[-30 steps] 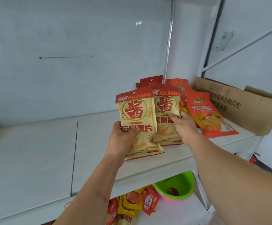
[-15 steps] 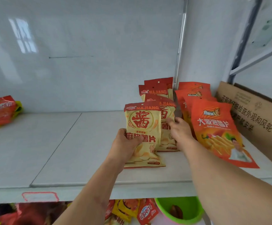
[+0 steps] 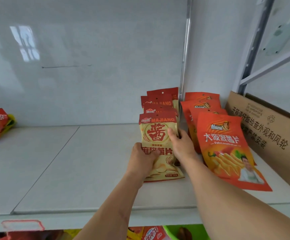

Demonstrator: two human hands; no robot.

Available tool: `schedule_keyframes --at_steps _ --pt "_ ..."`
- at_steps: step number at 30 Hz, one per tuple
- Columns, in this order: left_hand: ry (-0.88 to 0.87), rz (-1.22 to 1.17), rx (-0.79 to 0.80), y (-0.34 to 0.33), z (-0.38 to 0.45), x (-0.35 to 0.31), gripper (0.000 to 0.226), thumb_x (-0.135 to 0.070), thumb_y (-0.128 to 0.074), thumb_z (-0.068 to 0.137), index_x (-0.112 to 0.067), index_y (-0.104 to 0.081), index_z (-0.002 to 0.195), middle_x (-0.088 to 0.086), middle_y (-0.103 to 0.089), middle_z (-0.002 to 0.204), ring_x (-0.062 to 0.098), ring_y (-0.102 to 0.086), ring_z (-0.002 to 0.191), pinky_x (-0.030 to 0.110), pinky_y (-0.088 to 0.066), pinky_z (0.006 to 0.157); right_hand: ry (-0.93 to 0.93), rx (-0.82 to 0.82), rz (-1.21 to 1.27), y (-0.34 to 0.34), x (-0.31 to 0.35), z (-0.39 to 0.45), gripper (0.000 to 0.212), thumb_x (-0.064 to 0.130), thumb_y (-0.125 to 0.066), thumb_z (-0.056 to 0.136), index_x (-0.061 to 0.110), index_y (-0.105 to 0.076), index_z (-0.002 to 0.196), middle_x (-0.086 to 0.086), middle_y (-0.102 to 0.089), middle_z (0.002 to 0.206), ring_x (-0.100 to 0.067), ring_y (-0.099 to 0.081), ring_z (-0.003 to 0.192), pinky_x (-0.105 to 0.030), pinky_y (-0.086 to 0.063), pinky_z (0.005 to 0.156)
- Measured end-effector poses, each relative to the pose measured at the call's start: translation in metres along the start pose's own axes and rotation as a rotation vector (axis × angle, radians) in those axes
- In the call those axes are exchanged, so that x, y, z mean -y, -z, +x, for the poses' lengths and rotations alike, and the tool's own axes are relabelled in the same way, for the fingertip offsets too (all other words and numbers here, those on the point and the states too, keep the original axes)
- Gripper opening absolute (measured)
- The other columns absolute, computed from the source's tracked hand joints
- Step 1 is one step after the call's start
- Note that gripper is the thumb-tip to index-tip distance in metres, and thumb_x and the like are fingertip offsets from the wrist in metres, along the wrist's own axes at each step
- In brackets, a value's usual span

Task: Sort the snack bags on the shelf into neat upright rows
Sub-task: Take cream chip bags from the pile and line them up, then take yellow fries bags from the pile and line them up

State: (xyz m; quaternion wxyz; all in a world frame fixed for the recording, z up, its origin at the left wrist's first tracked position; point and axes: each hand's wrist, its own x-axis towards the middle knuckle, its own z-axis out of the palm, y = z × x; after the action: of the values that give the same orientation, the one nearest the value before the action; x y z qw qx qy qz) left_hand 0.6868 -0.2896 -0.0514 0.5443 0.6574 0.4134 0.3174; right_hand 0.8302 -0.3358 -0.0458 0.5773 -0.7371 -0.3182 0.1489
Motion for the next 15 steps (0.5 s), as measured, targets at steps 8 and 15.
schedule_keyframes --at_steps 8,15 --pt "-0.006 0.072 -0.039 -0.011 0.013 -0.003 0.034 -0.033 -0.073 0.09 -0.02 -0.052 0.113 -0.005 -0.068 0.105 0.016 -0.067 0.094 0.042 -0.06 0.083 -0.014 -0.052 -0.053 -0.004 -0.009 0.023 0.047 0.055 -0.05 0.095 0.02 -0.058 0.127 0.003 -0.066 0.11 -0.022 -0.063 0.105 -0.032 -0.047 0.085" --pt "-0.003 0.049 -0.069 -0.011 0.014 -0.011 0.05 -0.033 -0.075 0.087 -0.02 -0.048 0.126 -0.002 -0.066 0.117 0.018 -0.067 0.1 0.043 -0.06 0.087 0.09 -0.185 -0.335 -0.003 0.001 0.028 0.055 0.054 -0.053 0.094 0.018 -0.049 0.135 -0.004 -0.058 0.126 -0.028 -0.057 0.117 -0.038 -0.049 0.089"
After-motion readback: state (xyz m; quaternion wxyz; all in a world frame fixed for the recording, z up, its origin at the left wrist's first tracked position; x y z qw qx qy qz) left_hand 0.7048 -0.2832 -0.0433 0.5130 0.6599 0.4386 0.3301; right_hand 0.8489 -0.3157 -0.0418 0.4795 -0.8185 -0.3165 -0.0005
